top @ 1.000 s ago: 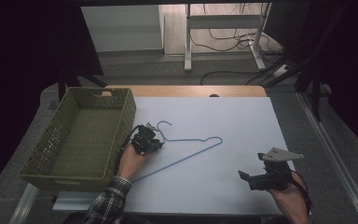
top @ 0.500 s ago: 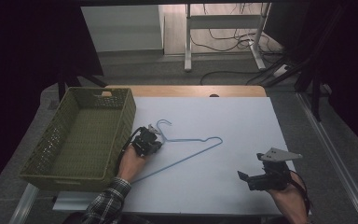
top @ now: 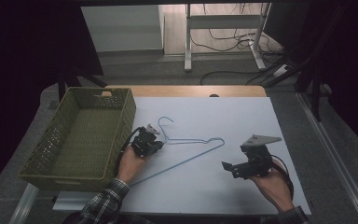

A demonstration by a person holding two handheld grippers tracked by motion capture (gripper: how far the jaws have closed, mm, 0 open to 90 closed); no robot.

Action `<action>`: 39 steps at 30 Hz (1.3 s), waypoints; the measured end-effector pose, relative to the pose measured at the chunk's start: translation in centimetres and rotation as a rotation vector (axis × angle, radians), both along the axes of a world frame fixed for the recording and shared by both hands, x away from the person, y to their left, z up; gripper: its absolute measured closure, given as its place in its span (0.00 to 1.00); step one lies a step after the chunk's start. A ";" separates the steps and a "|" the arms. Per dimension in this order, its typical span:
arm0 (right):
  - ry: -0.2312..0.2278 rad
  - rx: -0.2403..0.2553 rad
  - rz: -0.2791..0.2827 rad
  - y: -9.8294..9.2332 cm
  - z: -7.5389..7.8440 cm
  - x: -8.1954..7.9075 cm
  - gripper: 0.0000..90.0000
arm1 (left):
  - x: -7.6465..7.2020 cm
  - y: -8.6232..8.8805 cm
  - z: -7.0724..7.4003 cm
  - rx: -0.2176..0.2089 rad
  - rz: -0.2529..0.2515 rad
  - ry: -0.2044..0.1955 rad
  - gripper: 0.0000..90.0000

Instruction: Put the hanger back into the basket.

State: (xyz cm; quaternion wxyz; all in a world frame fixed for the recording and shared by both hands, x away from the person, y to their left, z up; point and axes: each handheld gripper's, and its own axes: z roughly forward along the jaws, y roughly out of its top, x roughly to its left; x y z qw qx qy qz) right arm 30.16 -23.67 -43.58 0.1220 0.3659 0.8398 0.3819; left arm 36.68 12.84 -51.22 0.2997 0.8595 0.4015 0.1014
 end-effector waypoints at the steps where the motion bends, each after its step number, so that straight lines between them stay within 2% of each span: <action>1: 0.000 0.000 0.000 0.0 0.0 0.0 0.02 | 0.0 0.0 0.0 0.000 0.000 0.000 0.96; 3: -0.003 -0.013 0.024 2.1 0.3 1.4 0.01 | 0.0 0.2 -0.1 -0.025 0.005 0.004 0.96; 4: 0.003 -0.012 0.030 2.7 0.4 1.8 0.01 | 0.0 0.2 -0.1 -0.025 0.005 0.004 0.96; 6: 0.024 -0.010 0.058 4.4 0.4 2.9 0.00 | 0.0 0.4 -0.2 -0.052 0.003 0.014 0.96; 8: 0.021 -0.016 0.080 6.2 0.3 3.9 0.02 | 0.0 0.5 -0.1 -0.055 0.004 0.012 0.96; 12: 0.023 -0.013 0.092 9.6 -0.2 6.3 0.11 | -0.1 0.5 0.0 -0.067 0.002 0.008 0.96; 16: 0.013 -0.026 0.103 12.1 -1.1 8.2 0.23 | -0.2 0.4 0.1 -0.067 0.001 0.002 0.96; 22: 0.016 -0.042 0.140 15.6 -2.9 10.3 0.39 | -0.2 0.3 0.1 -0.070 -0.010 0.002 0.96; 26: 0.006 -0.066 0.154 17.5 -3.8 11.3 0.47 | -0.2 0.3 0.1 -0.073 -0.010 0.004 0.96; 31: 0.036 -0.014 0.159 19.6 -4.9 12.6 0.60 | -0.3 0.3 0.1 -0.079 -0.009 0.007 0.96; 34: 0.022 -0.053 0.145 20.6 -5.8 13.1 0.65 | -0.3 0.2 0.1 -0.079 -0.011 0.009 0.96; 37: 0.057 -0.038 0.136 21.0 -6.5 13.7 0.68 | -0.3 0.1 0.1 -0.078 -0.016 0.006 0.96; 39: 0.070 -0.048 0.121 21.2 -6.9 13.9 0.72 | -0.4 0.1 0.2 -0.076 -0.017 0.003 0.96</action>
